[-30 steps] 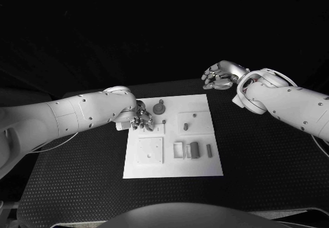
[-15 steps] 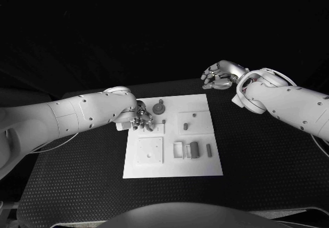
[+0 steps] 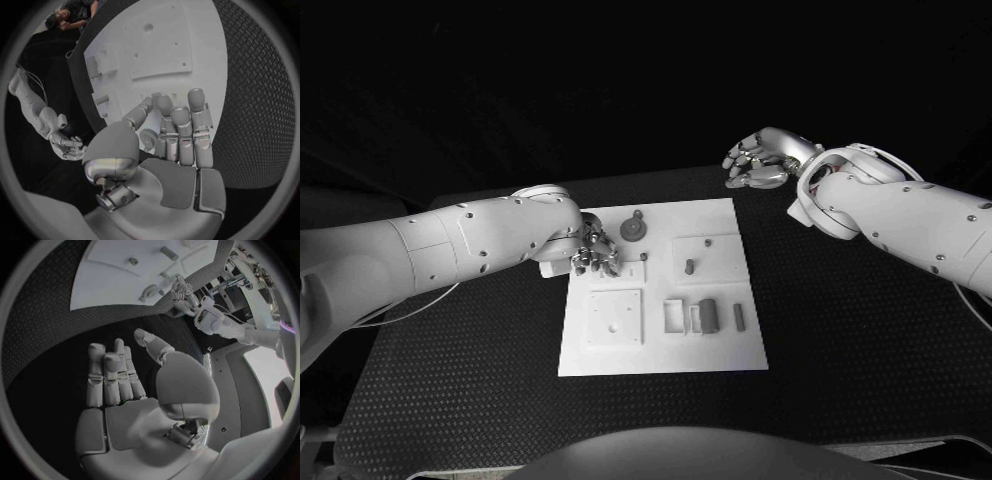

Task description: Assemble the parts on the task board

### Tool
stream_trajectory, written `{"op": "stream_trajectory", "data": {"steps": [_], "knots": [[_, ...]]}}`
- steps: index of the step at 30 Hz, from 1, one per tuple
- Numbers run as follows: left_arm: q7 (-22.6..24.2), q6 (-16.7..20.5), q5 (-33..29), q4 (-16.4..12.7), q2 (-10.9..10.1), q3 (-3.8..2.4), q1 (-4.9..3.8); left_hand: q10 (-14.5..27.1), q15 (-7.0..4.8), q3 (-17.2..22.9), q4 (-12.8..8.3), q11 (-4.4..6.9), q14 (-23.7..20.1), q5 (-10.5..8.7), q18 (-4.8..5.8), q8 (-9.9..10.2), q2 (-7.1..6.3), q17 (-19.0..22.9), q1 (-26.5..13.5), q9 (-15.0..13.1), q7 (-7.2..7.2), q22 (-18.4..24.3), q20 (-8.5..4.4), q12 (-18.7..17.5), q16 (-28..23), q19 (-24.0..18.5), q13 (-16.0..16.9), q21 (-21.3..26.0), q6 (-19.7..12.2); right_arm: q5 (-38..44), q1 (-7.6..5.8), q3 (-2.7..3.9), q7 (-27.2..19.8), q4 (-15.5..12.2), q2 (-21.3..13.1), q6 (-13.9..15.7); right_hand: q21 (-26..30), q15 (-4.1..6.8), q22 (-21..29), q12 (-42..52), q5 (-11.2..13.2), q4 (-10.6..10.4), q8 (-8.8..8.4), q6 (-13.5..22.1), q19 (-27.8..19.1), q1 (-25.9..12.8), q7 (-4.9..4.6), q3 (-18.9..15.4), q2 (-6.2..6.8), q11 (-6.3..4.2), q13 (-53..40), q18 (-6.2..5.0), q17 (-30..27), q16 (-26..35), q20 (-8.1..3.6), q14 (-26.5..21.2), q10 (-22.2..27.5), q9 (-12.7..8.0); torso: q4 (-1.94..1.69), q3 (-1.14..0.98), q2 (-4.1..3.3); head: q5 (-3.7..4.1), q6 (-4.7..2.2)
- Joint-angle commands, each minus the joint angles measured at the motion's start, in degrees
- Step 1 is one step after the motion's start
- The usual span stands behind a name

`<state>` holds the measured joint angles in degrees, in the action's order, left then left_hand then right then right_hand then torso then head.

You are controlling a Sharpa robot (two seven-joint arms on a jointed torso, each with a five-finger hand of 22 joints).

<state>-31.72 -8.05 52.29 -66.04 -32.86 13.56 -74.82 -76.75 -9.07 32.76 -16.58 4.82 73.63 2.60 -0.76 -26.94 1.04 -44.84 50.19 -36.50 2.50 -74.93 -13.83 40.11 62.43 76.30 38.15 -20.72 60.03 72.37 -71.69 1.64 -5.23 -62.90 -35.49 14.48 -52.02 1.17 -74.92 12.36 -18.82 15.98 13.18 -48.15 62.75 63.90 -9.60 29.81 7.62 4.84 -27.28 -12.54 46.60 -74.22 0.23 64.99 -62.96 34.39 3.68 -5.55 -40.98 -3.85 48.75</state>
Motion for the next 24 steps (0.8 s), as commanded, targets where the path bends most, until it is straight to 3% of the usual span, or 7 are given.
{"op": "stream_trajectory", "data": {"steps": [1, 9, 24], "knots": [[0.84, 2.28, -0.23, -0.68, -0.34, -0.02, 0.01, 0.06, -1.35, 0.44, 0.11, 0.45, -1.02, 0.17, 0.19, -0.13, 0.41, 0.17, 0.42, -16.15, -2.17, -1.31, -1.13, 0.36, 0.3, 0.59, 0.05, -0.32, 5.86, -0.02, 0.01, 0.03, -0.31, -0.03, -0.05, -0.67, -0.18, 0.03, -1.08, -0.37, -0.35, 0.25, 0.23, 0.82, -0.14, 0.43, -1.35, -0.19, -0.34, 0.33, -0.04, -2.46, -0.09, -0.13, -0.34, -0.34, -0.74, 0.05, -0.03, 0.02, -0.01, 0.05, -0.01], [1.18, 5.92, -1.28, -2.22, -1.61, -0.03, 0.0, -0.31, -1.63, 1.16, 0.12, 0.7, -0.74, 0.3, 0.24, 0.01, 0.36, 0.96, 1.02, -16.45, -2.42, -1.3, -1.37, 0.74, 1.04, 0.92, -0.04, -0.77, 6.47, -0.02, 0.01, 0.03, -0.28, -0.03, -0.18, -0.79, -0.19, 0.03, -1.08, -0.39, -0.34, 0.24, 0.24, 0.81, -0.15, 0.41, -1.34, -0.21, -0.34, 0.33, -0.04, -2.46, -0.1, -0.14, -0.33, -0.34, -0.75, 0.06, -0.09, 0.04, 0.01, 0.06, -0.01], [1.27, 6.49, -2.52, -3.38, -1.59, -0.02, 0.03, -0.42, -1.75, 1.3, 0.31, 0.76, -0.7, 0.24, 0.38, 0.35, 0.42, 1.8, 0.58, -16.6, -2.46, -1.25, -1.47, 0.92, 1.57, 0.99, -0.21, -1.04, 6.77, -0.02, 0.01, 0.03, -0.25, 0.16, -0.04, -1.13, -0.18, 0.03, -1.08, -0.42, -0.35, 0.25, 0.25, 0.82, -0.17, 0.4, -1.34, -0.24, -0.36, 0.33, -0.04, -2.46, -0.12, -0.13, -0.32, -0.36, -0.76, 0.06, -0.03, 0.0, 0.0, -0.02, -0.09]]}}
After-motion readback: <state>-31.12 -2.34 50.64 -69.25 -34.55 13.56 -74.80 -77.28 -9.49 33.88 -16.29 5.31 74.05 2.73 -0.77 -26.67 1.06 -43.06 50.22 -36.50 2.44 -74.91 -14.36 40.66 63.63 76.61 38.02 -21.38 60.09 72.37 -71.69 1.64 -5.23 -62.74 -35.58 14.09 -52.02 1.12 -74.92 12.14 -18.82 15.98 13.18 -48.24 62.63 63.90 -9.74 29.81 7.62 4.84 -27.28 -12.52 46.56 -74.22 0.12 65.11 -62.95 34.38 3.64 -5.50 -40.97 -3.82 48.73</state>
